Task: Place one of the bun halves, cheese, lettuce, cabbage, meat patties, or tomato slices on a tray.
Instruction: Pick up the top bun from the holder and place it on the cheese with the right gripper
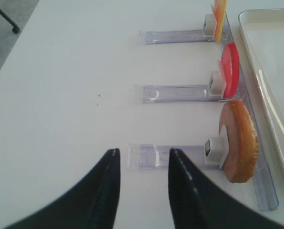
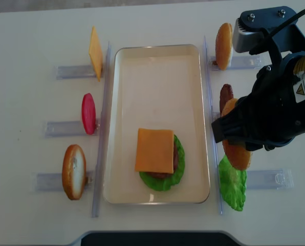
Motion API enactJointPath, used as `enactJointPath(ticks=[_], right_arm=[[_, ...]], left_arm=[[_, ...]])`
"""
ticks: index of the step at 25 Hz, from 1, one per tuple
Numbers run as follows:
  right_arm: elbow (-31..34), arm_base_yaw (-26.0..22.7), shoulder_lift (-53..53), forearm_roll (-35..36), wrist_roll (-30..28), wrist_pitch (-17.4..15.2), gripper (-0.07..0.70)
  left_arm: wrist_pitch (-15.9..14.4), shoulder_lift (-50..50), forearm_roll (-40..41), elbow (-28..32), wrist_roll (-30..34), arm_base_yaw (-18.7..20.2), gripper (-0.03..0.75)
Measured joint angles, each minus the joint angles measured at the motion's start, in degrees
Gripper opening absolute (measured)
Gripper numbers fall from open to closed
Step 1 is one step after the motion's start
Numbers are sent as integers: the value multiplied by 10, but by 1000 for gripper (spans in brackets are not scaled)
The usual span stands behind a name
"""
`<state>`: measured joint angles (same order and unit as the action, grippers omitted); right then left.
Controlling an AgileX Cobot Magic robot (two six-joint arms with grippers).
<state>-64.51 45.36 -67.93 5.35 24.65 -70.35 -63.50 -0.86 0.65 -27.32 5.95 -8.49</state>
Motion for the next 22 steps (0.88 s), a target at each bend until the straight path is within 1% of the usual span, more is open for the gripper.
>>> enactJointPath(ticks=[7, 11, 14, 16, 22], right_arm=[[1, 0, 0, 9, -6, 0, 239], [22, 0, 0, 64, -45, 4, 239], [44, 0, 0, 108, -82, 30, 239], [47, 0, 0, 126, -96, 48, 239], [47, 0, 0, 149, -129, 80, 236]], left_arm=[[0, 0, 0, 0, 0, 0, 265], [0, 0, 1, 0, 0, 0, 265], [0, 0, 1, 0, 0, 0, 265], [0, 0, 1, 0, 0, 0, 265], [0, 0, 1, 0, 0, 0, 265]])
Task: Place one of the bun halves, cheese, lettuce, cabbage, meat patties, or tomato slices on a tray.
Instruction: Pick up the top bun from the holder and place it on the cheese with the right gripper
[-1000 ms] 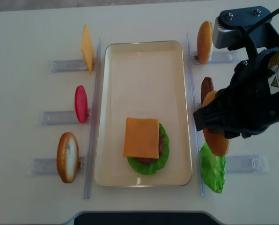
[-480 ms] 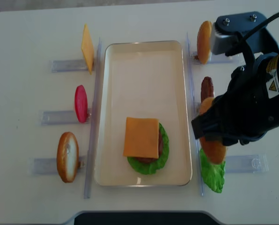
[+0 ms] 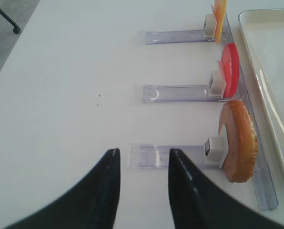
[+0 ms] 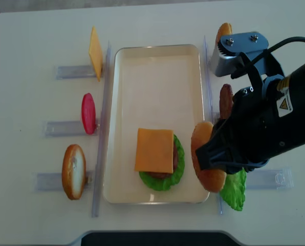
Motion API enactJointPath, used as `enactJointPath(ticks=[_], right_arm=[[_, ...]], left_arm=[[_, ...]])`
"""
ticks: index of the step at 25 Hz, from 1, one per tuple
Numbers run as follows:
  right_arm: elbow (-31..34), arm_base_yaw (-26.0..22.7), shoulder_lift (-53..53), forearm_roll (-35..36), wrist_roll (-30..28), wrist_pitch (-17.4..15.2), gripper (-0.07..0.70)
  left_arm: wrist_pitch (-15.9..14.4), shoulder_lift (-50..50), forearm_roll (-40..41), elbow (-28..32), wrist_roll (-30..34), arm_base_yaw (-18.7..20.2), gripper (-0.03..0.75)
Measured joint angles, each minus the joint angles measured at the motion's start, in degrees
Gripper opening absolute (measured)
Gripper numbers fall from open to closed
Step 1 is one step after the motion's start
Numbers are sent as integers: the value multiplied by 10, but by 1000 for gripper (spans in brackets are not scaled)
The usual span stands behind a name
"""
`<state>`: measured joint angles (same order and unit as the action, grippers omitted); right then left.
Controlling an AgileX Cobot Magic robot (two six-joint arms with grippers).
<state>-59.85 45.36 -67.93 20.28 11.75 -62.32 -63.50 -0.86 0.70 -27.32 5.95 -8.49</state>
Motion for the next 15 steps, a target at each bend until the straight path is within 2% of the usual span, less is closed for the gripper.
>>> enactJointPath(ticks=[6, 15], right_arm=[[0, 0, 0, 83, -84, 33, 236], [0, 0, -60, 221, -228, 43, 236]], left_arm=[[0, 0, 0, 0, 0, 0, 265], [0, 0, 0, 0, 0, 0, 265]])
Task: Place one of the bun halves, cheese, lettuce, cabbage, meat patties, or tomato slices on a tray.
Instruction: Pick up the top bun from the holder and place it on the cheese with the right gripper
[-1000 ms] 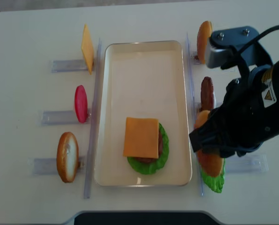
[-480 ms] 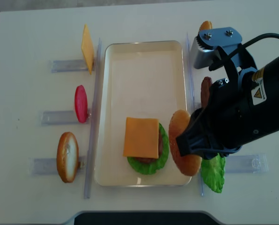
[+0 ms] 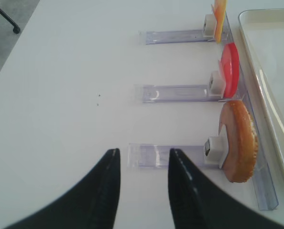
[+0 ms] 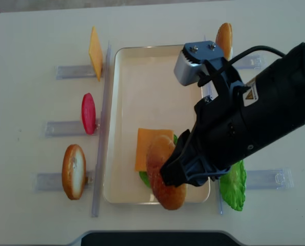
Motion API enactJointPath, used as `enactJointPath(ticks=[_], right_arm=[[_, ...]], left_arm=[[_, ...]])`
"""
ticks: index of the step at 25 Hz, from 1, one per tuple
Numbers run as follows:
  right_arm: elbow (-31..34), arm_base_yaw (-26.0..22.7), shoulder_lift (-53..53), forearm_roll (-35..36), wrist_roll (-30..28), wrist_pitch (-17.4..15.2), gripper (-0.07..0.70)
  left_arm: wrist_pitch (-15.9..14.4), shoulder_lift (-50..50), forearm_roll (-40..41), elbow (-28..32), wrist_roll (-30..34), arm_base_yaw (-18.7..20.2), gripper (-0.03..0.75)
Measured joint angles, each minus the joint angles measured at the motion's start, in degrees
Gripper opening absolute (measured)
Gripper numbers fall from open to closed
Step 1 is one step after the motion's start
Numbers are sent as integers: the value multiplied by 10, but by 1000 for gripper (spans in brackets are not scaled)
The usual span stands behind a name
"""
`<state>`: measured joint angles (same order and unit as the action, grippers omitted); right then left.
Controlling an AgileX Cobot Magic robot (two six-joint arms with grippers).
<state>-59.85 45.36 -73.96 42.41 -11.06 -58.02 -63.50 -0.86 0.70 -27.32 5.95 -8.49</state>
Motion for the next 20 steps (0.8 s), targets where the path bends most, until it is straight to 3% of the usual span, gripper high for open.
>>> enactJointPath(ticks=[6, 15, 20], right_arm=[[0, -10, -19, 75, -86, -4, 236], [0, -104, -44, 188, -198, -46, 236], [5, -117, -68, 243, -247, -48, 235]], left_arm=[[0, 0, 0, 0, 0, 0, 265], [0, 0, 0, 0, -1, 0, 265], [0, 0, 0, 0, -1, 0, 265]])
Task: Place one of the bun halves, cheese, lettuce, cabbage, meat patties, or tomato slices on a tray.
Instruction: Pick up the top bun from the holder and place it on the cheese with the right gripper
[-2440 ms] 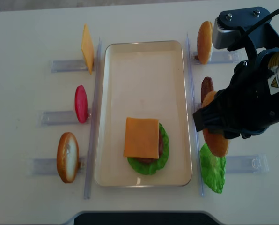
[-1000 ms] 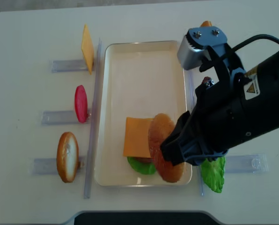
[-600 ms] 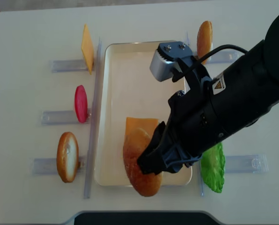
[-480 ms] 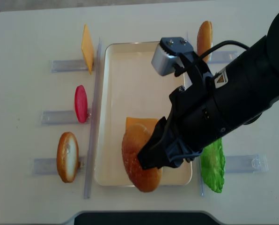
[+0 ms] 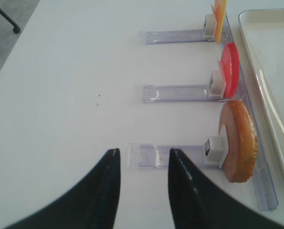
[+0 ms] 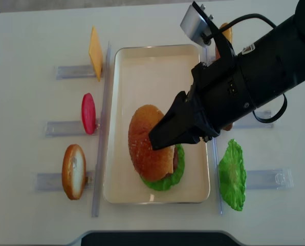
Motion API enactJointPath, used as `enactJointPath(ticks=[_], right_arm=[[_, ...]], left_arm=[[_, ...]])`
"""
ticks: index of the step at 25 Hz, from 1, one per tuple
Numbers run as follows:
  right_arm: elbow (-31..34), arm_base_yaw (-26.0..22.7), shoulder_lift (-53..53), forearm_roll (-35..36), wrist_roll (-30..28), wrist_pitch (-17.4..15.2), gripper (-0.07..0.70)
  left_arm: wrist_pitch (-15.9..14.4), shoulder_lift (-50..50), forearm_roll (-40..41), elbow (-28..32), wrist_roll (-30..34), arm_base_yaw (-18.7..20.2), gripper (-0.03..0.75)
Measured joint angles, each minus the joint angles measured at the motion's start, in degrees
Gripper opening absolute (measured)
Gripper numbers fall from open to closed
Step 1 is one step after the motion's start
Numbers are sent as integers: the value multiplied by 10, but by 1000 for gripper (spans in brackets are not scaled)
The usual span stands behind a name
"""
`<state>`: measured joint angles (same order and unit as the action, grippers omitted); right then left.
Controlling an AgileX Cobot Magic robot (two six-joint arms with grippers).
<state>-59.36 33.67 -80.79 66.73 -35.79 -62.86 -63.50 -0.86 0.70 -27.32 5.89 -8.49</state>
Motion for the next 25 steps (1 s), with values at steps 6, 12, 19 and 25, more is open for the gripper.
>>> enactJointPath(ticks=[6, 12, 19, 25], right_arm=[[15, 0, -36, 52, -52, -5, 232], [25, -21, -85, 116, -114, -35, 232], [27, -66, -131, 169, -164, -60, 232], [27, -70, -165, 198, -195, -61, 232]], left_arm=[[0, 0, 0, 0, 0, 0, 265], [0, 0, 0, 0, 0, 0, 265], [0, 0, 0, 0, -2, 0, 265], [0, 0, 0, 0, -2, 0, 265]])
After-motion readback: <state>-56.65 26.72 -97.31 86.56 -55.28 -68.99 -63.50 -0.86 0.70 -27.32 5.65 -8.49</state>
